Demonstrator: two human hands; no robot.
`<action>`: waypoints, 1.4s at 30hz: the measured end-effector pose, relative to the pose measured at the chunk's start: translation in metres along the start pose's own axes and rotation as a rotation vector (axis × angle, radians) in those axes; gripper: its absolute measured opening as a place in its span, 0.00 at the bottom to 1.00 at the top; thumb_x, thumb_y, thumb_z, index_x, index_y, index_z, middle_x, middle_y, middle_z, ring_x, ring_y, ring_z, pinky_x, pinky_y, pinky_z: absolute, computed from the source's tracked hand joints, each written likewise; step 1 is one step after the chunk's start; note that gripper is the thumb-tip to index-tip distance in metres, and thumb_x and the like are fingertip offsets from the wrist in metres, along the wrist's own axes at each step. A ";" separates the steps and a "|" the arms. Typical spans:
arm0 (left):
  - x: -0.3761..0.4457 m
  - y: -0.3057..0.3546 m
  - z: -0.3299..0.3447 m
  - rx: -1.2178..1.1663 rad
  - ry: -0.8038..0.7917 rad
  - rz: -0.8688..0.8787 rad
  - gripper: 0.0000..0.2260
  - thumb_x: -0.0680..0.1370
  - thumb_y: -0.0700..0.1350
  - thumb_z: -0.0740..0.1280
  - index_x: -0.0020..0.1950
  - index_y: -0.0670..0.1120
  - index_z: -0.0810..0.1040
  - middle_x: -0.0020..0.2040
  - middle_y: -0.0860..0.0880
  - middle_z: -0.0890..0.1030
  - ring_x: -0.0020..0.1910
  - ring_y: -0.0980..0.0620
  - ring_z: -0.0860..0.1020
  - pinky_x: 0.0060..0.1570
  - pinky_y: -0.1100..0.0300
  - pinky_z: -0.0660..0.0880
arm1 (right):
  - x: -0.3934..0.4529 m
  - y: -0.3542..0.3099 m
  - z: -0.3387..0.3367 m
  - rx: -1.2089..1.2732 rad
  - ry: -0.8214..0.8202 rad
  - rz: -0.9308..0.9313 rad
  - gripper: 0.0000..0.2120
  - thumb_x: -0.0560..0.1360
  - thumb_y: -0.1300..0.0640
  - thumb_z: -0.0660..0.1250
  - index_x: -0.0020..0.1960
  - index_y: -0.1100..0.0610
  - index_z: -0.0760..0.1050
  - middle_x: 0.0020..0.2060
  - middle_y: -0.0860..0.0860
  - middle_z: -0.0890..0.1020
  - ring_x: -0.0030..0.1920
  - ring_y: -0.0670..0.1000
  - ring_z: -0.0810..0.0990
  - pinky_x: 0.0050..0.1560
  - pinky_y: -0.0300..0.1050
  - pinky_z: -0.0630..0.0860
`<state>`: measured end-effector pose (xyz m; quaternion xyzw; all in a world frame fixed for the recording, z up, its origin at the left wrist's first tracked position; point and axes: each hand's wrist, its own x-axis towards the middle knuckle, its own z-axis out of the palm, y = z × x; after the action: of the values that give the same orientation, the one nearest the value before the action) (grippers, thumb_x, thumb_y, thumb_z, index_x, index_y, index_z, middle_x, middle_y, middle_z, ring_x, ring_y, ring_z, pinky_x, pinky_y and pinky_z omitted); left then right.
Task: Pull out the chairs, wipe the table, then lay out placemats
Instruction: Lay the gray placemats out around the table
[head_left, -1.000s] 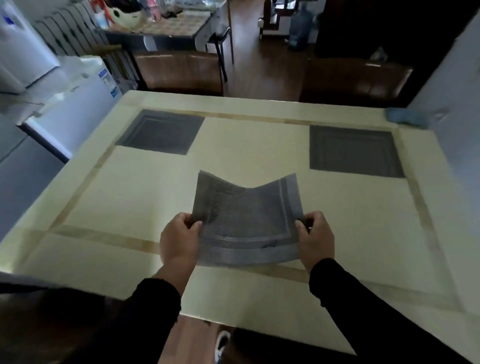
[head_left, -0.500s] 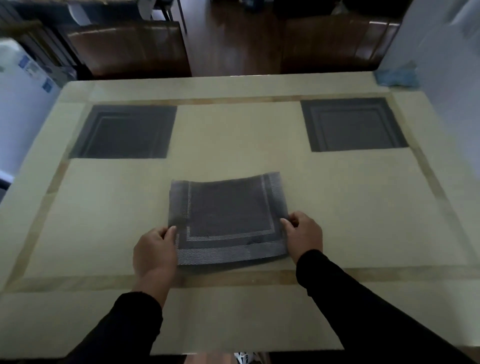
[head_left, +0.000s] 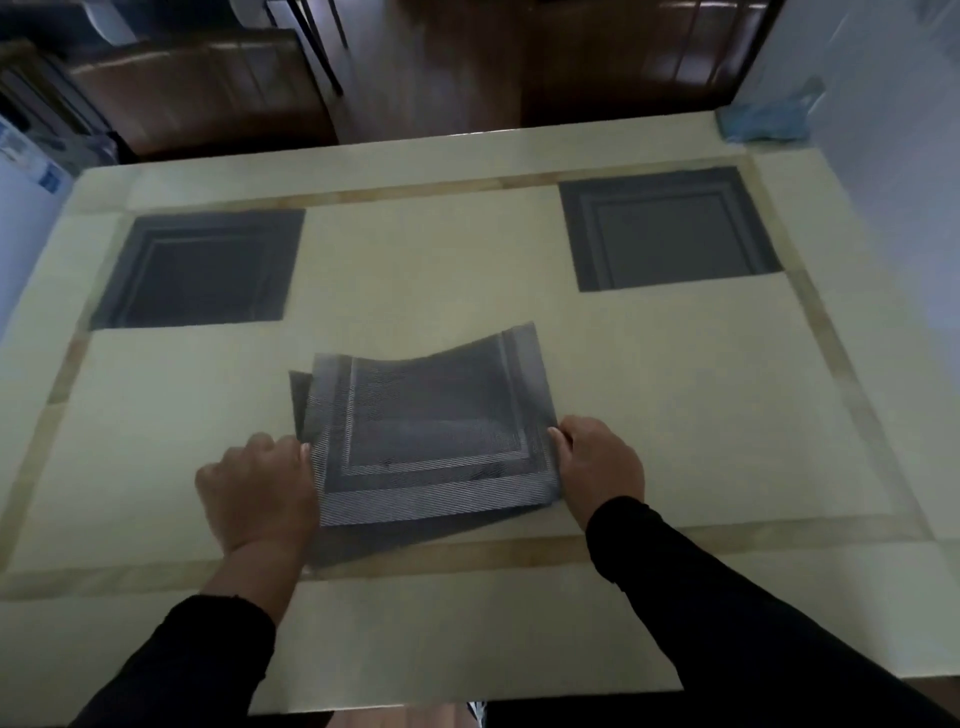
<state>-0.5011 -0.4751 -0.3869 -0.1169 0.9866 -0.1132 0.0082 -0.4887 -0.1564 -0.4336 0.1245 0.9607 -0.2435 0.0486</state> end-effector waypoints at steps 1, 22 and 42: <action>-0.001 0.006 -0.005 0.017 0.020 0.017 0.11 0.78 0.46 0.68 0.38 0.43 0.80 0.37 0.40 0.77 0.36 0.39 0.77 0.40 0.49 0.66 | 0.001 0.006 -0.005 0.014 0.014 -0.008 0.13 0.83 0.50 0.58 0.40 0.51 0.66 0.39 0.49 0.72 0.36 0.53 0.68 0.36 0.46 0.61; -0.073 0.281 -0.029 -0.836 -0.269 0.102 0.10 0.80 0.50 0.67 0.40 0.50 0.78 0.35 0.51 0.78 0.36 0.50 0.77 0.36 0.54 0.71 | 0.011 0.286 -0.118 -0.120 0.288 0.288 0.12 0.78 0.49 0.67 0.42 0.57 0.78 0.38 0.57 0.79 0.41 0.61 0.73 0.40 0.53 0.70; -0.091 0.305 -0.007 -0.717 -0.466 -0.087 0.12 0.78 0.58 0.67 0.40 0.52 0.78 0.36 0.53 0.82 0.37 0.49 0.81 0.42 0.51 0.78 | 0.015 0.308 -0.128 0.046 0.215 0.386 0.11 0.77 0.47 0.67 0.42 0.53 0.72 0.39 0.51 0.73 0.45 0.59 0.73 0.43 0.51 0.72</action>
<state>-0.4828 -0.1633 -0.4494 -0.1762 0.9295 0.2661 0.1851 -0.4268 0.1702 -0.4640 0.3323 0.9129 -0.2367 -0.0111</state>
